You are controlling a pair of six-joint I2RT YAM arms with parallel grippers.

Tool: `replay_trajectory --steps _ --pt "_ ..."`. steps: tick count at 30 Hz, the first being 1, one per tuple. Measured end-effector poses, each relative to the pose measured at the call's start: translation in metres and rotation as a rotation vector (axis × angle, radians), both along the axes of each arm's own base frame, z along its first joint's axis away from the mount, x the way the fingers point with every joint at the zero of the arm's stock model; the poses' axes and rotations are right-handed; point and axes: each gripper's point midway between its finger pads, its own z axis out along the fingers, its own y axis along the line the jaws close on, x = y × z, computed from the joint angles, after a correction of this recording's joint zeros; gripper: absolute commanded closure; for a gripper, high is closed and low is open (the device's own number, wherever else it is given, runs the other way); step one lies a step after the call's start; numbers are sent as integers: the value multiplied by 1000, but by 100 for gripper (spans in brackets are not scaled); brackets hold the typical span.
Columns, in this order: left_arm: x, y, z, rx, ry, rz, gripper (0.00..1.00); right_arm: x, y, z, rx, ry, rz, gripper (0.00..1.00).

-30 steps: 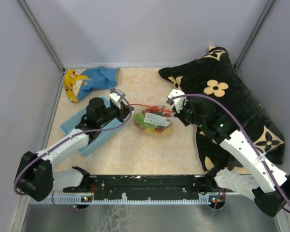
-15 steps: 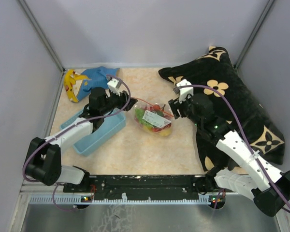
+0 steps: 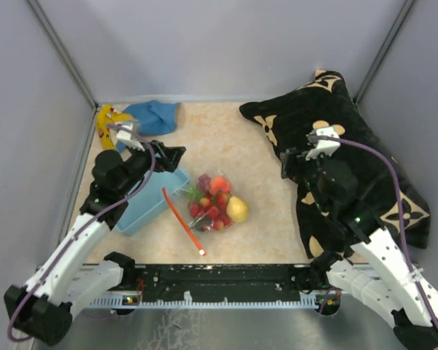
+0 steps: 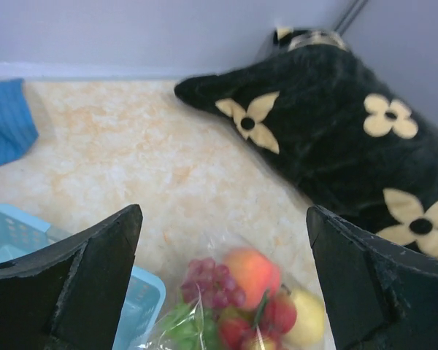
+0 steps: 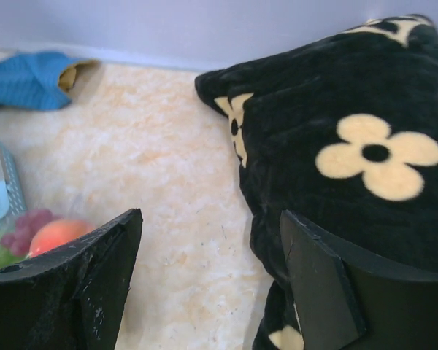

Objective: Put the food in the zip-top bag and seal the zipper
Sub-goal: Place the zipper food storage bag at the center of the board, then reset both arms

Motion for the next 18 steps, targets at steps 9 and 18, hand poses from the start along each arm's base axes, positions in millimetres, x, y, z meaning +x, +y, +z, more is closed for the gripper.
replay_trajectory --steps 9,18 --pt "-79 73 74 -81 -152 220 0 -54 -65 27 138 -143 -159 23" --pt "-158 156 103 -155 -431 482 0 -97 -111 30 234 -276 -247 23"
